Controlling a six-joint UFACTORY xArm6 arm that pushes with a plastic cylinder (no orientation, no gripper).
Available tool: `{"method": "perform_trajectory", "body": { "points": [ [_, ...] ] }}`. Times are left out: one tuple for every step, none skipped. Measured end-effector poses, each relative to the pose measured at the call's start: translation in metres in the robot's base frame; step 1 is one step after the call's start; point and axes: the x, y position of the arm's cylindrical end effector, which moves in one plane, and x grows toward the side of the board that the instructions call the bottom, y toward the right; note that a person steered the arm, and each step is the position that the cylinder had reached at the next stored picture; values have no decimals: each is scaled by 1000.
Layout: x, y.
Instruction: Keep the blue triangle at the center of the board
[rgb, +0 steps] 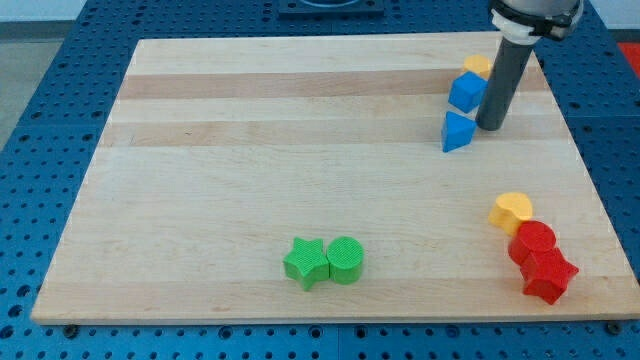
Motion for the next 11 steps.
{"method": "perform_trajectory", "body": {
  "points": [
    [21,-1],
    [31,-22],
    [15,-47],
    [-15,-48],
    [-31,-59],
    [-33,-89],
    [-24,-113],
    [-15,-115],
    [-7,-125],
    [-1,-141],
    [-1,-154]
  ]
}}
